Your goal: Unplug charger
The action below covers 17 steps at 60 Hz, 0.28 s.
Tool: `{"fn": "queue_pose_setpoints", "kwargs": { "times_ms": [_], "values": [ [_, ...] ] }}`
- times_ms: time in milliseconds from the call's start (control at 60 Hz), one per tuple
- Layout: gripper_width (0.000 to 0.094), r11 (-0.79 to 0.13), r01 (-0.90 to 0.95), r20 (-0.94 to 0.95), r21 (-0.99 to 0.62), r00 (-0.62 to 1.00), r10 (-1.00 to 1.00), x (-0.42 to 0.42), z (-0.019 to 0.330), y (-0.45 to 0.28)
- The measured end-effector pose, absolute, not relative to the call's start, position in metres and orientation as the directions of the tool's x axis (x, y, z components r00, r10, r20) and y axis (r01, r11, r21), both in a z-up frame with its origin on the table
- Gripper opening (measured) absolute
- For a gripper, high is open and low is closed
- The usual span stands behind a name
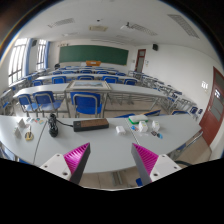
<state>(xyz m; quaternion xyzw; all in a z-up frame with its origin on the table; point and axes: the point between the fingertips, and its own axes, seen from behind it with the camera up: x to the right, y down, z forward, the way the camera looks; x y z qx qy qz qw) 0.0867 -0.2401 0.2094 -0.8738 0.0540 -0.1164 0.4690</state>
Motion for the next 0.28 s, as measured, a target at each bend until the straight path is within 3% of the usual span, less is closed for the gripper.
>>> {"fn": "queue_pose_setpoints", "kwargs": {
  "times_ms": [283],
  "values": [
    [0.0849,-0.546,0.028,0.173,-0.838,0.961,-0.215,0.08,0.224,-0.255]
  ]
}}
